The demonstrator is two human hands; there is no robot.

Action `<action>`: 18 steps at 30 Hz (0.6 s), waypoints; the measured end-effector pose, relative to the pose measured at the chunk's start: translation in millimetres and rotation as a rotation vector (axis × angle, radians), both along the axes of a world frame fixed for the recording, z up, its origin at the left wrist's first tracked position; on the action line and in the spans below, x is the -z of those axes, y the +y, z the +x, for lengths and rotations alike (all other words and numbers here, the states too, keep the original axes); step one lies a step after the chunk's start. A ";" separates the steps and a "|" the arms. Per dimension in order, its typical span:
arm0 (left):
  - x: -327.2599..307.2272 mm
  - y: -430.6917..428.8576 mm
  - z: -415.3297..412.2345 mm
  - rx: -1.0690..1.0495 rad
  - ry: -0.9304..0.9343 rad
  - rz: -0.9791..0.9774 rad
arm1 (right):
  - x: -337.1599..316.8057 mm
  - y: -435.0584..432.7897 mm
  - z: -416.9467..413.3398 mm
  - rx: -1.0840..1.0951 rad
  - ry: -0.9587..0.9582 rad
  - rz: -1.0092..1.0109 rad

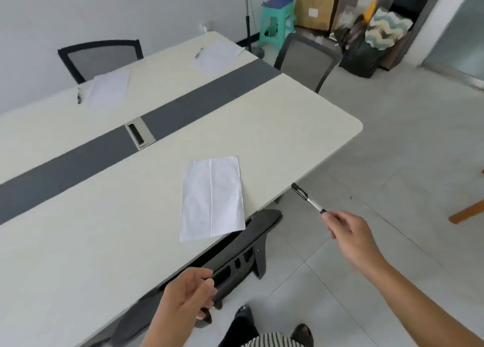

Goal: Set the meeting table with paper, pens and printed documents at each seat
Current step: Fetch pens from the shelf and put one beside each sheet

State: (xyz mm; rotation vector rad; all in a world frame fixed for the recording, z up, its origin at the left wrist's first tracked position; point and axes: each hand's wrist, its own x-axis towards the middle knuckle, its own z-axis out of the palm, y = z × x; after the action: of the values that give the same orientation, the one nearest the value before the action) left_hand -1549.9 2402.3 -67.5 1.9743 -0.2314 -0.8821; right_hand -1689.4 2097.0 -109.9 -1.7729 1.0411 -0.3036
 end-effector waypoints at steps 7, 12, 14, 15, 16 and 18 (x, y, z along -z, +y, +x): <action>4.1 4.9 41.0 -0.200 -0.001 -0.010 | 32.3 -39.1 161.3 -0.207 0.122 -0.170; 14.3 1.6 87.6 -0.271 0.000 -0.044 | 75.4 -35.5 248.1 -0.233 0.274 -0.161; 19.9 1.3 98.8 -0.303 0.032 -0.044 | 100.4 -33.9 263.0 -0.247 0.370 -0.176; 22.3 2.7 102.5 -0.312 0.045 -0.031 | 113.3 -32.6 266.0 -0.259 0.427 -0.187; 25.2 5.0 105.9 -0.322 0.052 -0.024 | 124.6 -30.9 266.6 -0.280 0.483 -0.201; 29.3 11.6 110.5 -0.329 0.061 -0.006 | 139.5 -27.2 264.0 -0.351 0.572 -0.254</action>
State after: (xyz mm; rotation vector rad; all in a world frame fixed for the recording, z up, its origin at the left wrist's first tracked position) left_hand -1439.4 2413.9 -96.8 1.9059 0.1248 -0.7239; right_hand -1425.4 2069.9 -249.4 -2.3035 1.0815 0.3248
